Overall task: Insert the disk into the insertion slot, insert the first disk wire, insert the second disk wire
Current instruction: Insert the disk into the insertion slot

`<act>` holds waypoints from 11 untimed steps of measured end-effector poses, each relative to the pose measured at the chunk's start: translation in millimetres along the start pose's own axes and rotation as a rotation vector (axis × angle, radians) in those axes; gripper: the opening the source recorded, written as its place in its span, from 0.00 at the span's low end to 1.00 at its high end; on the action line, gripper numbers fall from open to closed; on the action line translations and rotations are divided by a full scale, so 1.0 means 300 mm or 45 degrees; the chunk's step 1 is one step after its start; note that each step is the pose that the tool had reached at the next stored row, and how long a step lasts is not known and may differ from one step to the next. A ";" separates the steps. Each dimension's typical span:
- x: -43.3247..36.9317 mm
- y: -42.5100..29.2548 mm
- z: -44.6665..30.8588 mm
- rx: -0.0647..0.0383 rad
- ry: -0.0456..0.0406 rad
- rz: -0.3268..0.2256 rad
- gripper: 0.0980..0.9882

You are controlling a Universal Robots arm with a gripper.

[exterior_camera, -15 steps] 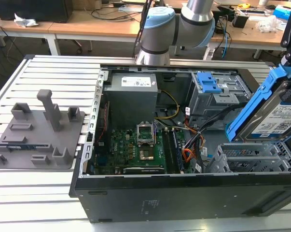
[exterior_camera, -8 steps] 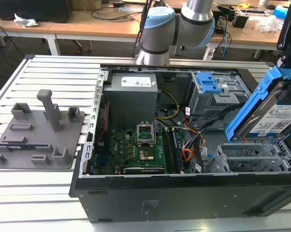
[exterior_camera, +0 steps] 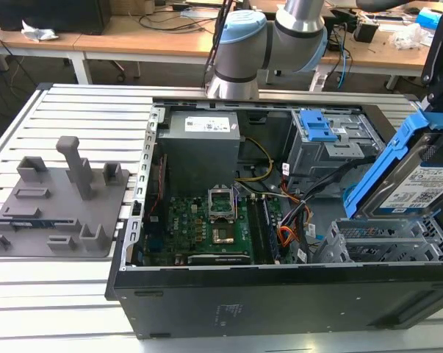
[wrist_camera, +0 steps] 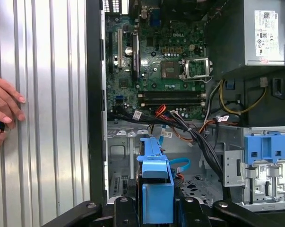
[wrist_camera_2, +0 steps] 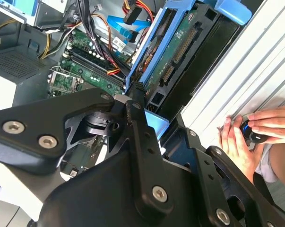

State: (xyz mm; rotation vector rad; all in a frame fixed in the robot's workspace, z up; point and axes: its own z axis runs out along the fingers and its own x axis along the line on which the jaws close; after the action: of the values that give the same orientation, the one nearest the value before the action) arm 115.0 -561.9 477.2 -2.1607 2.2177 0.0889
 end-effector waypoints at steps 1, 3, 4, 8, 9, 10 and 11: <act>0.000 0.000 0.000 0.000 0.000 0.000 0.30; 0.000 0.000 0.001 0.000 0.000 0.000 0.30; 0.000 0.000 0.001 0.000 0.000 0.000 0.30; 0.001 0.000 0.004 0.000 0.000 0.000 0.30; 0.002 0.000 0.005 0.000 0.000 0.000 0.30; 0.003 0.000 0.006 0.000 0.000 0.000 0.30; 0.003 0.000 0.007 0.000 0.000 0.000 0.30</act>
State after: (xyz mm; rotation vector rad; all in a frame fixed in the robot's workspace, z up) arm 115.1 -562.6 474.9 -2.1608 2.2179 0.0888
